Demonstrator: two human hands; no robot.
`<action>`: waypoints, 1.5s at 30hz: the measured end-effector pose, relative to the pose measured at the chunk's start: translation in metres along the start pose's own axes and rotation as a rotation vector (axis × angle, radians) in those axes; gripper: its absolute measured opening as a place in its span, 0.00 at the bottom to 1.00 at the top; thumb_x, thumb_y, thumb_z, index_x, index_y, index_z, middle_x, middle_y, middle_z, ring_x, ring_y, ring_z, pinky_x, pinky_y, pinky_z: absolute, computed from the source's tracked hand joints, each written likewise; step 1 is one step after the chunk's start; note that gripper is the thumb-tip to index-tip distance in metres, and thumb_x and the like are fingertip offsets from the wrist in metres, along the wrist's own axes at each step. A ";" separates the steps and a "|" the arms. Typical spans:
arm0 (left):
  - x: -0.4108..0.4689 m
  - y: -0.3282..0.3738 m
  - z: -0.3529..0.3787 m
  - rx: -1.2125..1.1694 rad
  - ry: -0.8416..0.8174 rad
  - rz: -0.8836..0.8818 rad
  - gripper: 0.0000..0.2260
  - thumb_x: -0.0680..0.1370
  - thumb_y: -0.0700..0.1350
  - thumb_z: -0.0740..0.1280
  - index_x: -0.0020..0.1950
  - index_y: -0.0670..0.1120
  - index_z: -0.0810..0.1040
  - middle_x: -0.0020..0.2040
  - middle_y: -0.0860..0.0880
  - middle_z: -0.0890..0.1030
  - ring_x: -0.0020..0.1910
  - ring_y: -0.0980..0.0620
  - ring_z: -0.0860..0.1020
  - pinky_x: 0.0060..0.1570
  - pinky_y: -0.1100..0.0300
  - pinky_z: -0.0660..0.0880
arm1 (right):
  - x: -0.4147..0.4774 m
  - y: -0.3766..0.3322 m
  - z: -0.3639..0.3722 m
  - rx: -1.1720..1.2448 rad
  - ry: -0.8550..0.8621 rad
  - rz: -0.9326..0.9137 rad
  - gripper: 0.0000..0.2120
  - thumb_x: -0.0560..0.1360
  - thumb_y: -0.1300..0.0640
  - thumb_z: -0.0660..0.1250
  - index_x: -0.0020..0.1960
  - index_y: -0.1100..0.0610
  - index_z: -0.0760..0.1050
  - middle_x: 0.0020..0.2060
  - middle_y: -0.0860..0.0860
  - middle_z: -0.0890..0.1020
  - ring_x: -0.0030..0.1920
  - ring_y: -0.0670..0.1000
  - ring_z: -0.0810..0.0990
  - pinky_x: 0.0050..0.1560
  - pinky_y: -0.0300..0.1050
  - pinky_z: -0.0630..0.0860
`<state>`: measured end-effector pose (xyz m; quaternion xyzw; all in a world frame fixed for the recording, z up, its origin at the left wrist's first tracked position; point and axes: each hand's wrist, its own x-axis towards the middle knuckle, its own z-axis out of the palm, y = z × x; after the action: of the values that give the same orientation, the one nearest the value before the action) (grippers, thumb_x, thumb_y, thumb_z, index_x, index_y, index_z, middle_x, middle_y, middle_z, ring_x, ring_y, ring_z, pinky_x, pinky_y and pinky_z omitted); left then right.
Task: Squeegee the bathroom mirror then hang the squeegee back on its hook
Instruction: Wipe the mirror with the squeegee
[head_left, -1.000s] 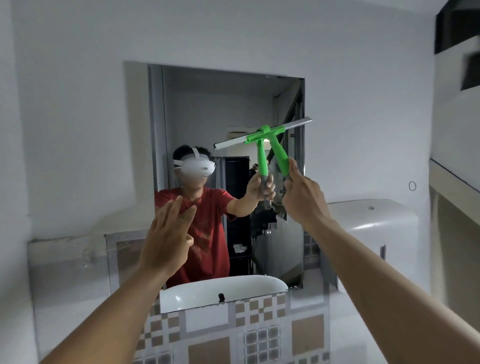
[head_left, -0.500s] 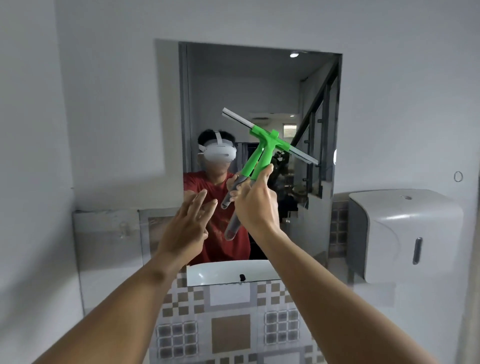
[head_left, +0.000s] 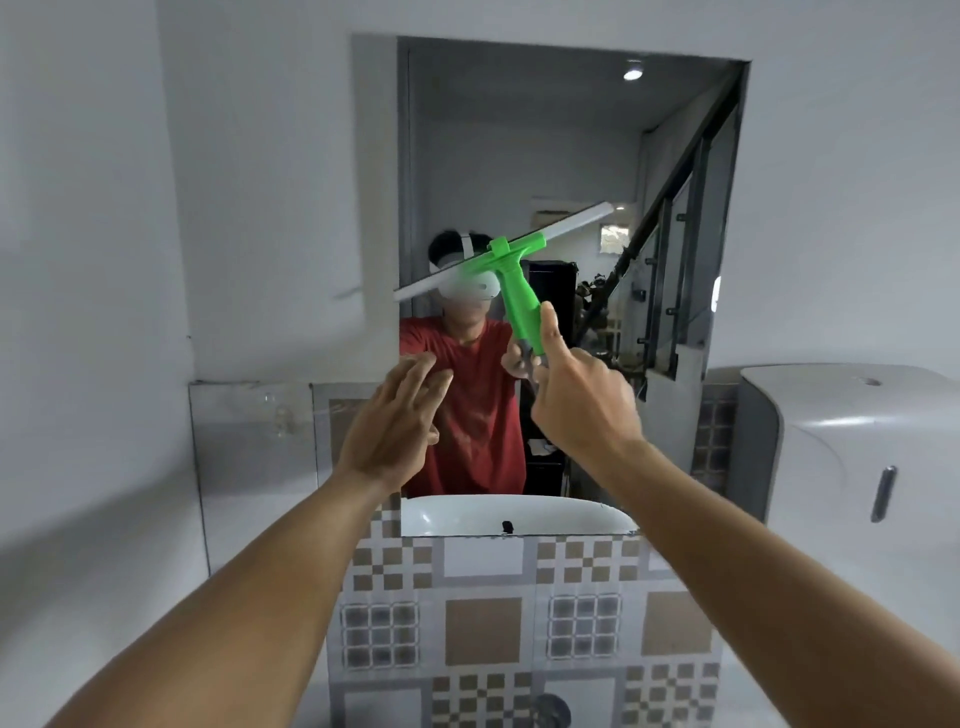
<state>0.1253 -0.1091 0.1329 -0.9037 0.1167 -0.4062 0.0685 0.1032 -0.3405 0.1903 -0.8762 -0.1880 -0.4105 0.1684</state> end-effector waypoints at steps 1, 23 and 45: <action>-0.001 0.001 0.000 -0.008 -0.003 -0.014 0.38 0.70 0.43 0.79 0.77 0.41 0.67 0.75 0.39 0.68 0.76 0.39 0.64 0.64 0.46 0.77 | 0.002 0.008 -0.006 -0.049 -0.012 -0.015 0.40 0.78 0.62 0.62 0.83 0.50 0.45 0.48 0.54 0.82 0.31 0.53 0.77 0.26 0.44 0.72; 0.125 -0.027 -0.112 0.210 0.158 0.125 0.36 0.74 0.48 0.71 0.80 0.47 0.61 0.78 0.38 0.61 0.73 0.34 0.61 0.69 0.39 0.68 | 0.001 0.121 -0.074 -0.373 -0.070 0.044 0.43 0.76 0.62 0.62 0.81 0.38 0.44 0.48 0.51 0.80 0.37 0.53 0.78 0.33 0.45 0.72; 0.142 -0.038 -0.123 0.249 0.113 0.158 0.31 0.75 0.47 0.72 0.77 0.52 0.68 0.77 0.44 0.63 0.69 0.35 0.65 0.59 0.38 0.74 | -0.083 -0.011 0.059 0.636 -0.011 0.647 0.35 0.84 0.55 0.57 0.82 0.49 0.38 0.39 0.55 0.82 0.38 0.55 0.83 0.42 0.61 0.83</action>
<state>0.1304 -0.1134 0.3241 -0.8519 0.1399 -0.4610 0.2052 0.0873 -0.3205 0.0910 -0.7966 -0.0222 -0.2541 0.5480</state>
